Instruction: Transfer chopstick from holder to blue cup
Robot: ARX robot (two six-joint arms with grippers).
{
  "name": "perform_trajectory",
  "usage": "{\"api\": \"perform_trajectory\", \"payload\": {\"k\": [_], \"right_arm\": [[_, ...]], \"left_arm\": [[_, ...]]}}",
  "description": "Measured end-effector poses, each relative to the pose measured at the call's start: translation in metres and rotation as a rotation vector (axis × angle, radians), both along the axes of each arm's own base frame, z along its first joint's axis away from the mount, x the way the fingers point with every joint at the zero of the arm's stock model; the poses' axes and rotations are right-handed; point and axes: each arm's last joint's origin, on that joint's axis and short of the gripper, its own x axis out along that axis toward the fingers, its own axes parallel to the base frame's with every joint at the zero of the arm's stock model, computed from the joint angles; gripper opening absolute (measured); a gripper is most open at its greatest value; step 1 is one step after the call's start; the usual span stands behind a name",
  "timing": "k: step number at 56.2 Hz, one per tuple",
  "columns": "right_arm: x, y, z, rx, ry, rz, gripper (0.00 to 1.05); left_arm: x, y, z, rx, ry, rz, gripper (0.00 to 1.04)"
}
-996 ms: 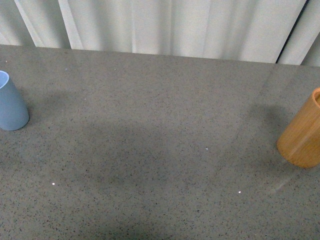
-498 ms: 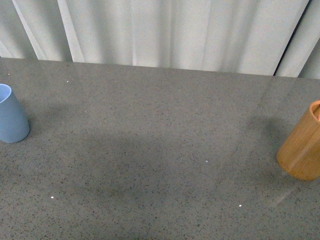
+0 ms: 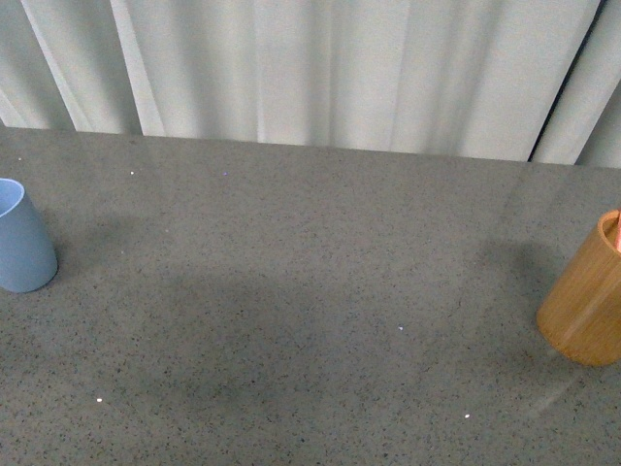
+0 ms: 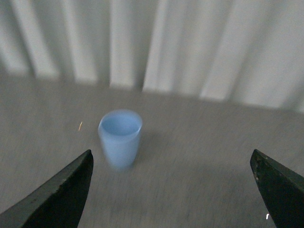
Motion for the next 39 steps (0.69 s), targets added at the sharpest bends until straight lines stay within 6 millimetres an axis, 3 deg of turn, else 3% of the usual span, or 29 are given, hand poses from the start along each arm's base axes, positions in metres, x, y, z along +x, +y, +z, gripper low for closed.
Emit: {"api": "perform_trajectory", "payload": {"k": [6,18,25,33,39], "right_arm": [[0.0,0.0,0.0,0.0,0.0,0.0,0.95],[0.0,0.0,0.0,0.0,0.0,0.0,0.95],[0.0,0.0,0.0,0.0,0.0,-0.001,0.95],[0.0,0.0,0.0,0.0,0.0,0.0,0.95],[0.0,0.0,0.0,0.0,0.0,-0.001,0.95]], "left_arm": [[0.007,0.007,0.002,-0.153,0.277,0.236,0.98],[0.033,0.023,0.028,-0.246,0.278,0.312,0.98],[0.063,0.042,0.035,-0.209,0.334,0.399,0.98],[0.103,0.069,0.027,-0.197,0.515,0.449,0.98],[0.121,0.076,0.025,-0.228,0.573,0.414,0.98]]}}
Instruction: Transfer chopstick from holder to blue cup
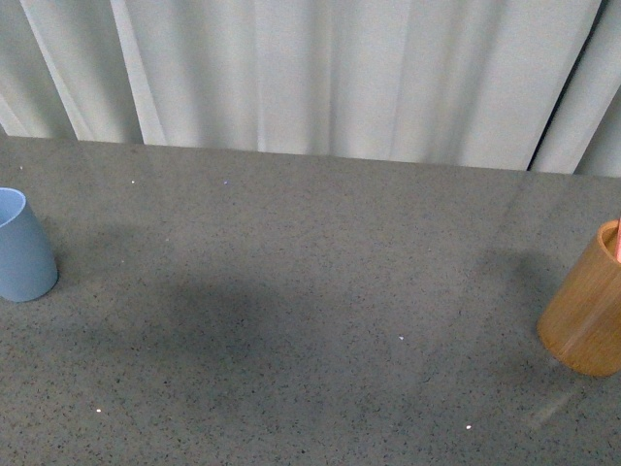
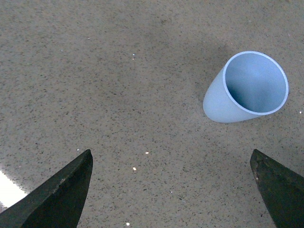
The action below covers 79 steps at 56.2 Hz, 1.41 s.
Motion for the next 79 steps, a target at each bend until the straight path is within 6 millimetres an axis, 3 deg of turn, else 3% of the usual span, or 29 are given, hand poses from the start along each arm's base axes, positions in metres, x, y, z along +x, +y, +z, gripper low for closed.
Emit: {"api": "perform_trajectory", "payload": {"k": [18,30,44,64,79], "right_arm": [[0.0,0.0,0.0,0.0,0.0,0.0,0.95],[0.0,0.0,0.0,0.0,0.0,0.0,0.95],[0.0,0.0,0.0,0.0,0.0,0.0,0.95],[0.0,0.0,0.0,0.0,0.0,0.0,0.95],[0.0,0.0,0.0,0.0,0.0,0.0,0.95]], "left_arm": [[0.036,0.003,-0.01,-0.122,0.056,-0.071,0.98],[0.064,-0.001,-0.03,-0.122,0.109,-0.093,0.98],[0.098,0.002,-0.039,-0.087,0.123,-0.107,0.98],[0.118,0.012,-0.053,-0.067,0.154,-0.096,0.98],[0.133,0.005,-0.064,-0.07,0.188,-0.107,0.98]]}}
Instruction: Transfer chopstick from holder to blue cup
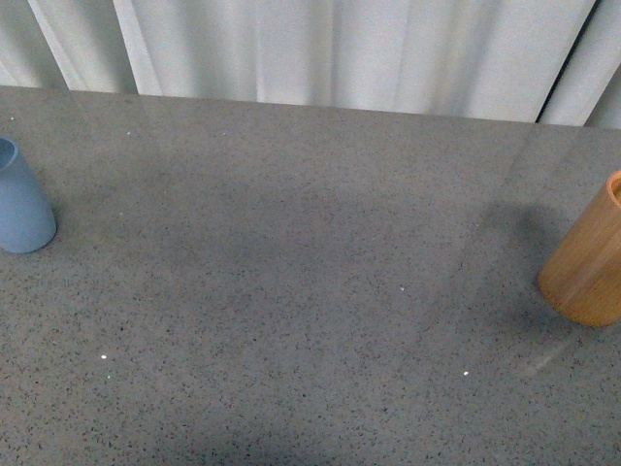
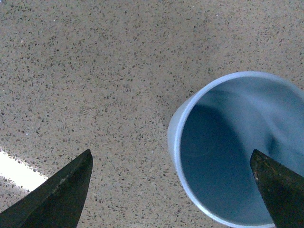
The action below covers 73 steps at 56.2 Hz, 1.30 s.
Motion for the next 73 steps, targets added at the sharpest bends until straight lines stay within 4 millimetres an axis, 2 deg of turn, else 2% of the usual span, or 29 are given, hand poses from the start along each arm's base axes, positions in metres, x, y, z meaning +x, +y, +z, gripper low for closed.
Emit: {"api": "perform_trajectory", "payload": {"k": [22,32,38,50,53,63,73], "right_arm": [[0.0,0.0,0.0,0.0,0.0,0.0,0.95],[0.0,0.0,0.0,0.0,0.0,0.0,0.95],[0.0,0.0,0.0,0.0,0.0,0.0,0.95],[0.0,0.0,0.0,0.0,0.0,0.0,0.95],[0.0,0.0,0.0,0.0,0.0,0.0,0.95],[0.0,0.0,0.0,0.0,0.0,0.0,0.95],[0.0,0.0,0.0,0.0,0.0,0.0,0.95]], "left_arm": [[0.021,-0.01,-0.007,0.036,0.076,-0.003,0.98],[0.026,-0.011,-0.014,0.033,0.129,0.0,0.7],[0.027,-0.013,-0.015,0.009,0.141,0.003,0.48],[0.029,-0.025,-0.006,-0.034,0.123,-0.034,0.09],[0.029,-0.03,-0.003,-0.043,0.119,-0.046,0.03],[0.031,-0.059,0.024,-0.042,0.072,-0.124,0.03],[0.031,-0.107,0.057,-0.04,-0.002,-0.248,0.03]]}}
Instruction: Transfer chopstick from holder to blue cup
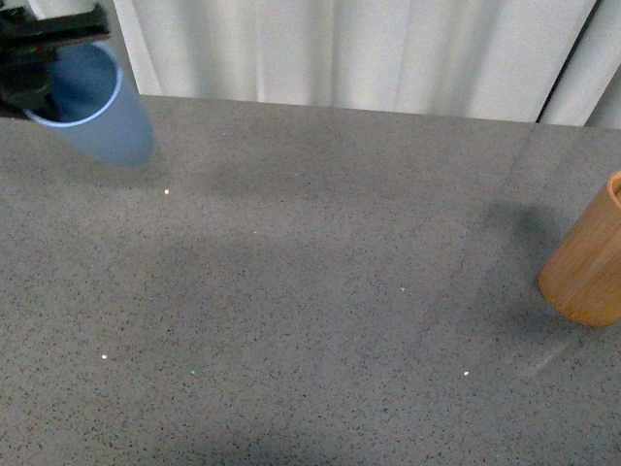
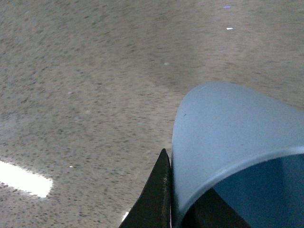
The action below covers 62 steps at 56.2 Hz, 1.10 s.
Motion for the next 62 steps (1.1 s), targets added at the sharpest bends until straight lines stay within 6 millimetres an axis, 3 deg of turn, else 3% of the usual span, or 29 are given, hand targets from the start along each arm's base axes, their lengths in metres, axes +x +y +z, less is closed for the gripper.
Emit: {"api": "perform_trajectory", "payload": {"k": [8,20,31,44,62], "right_arm": [[0.0,0.0,0.0,0.0,0.0,0.0,0.95],[0.0,0.0,0.0,0.0,0.0,0.0,0.95],[0.0,0.0,0.0,0.0,0.0,0.0,0.95],[0.0,0.0,0.0,0.0,0.0,0.0,0.95],[0.0,0.0,0.0,0.0,0.0,0.0,0.95]], "left_arm": [[-0.01,-0.058,0.009,-0.005,-0.027,-0.133,0.03],[-0.034,-0.114,-0.013,0.011,0.032,-0.273,0.03],[-0.047,-0.13,-0.043,0.022,0.116,-0.308,0.03],[-0.049,-0.14,-0.064,0.006,0.135,-0.302,0.03],[-0.056,-0.152,-0.074,-0.017,0.164,-0.315,0.03]]}}
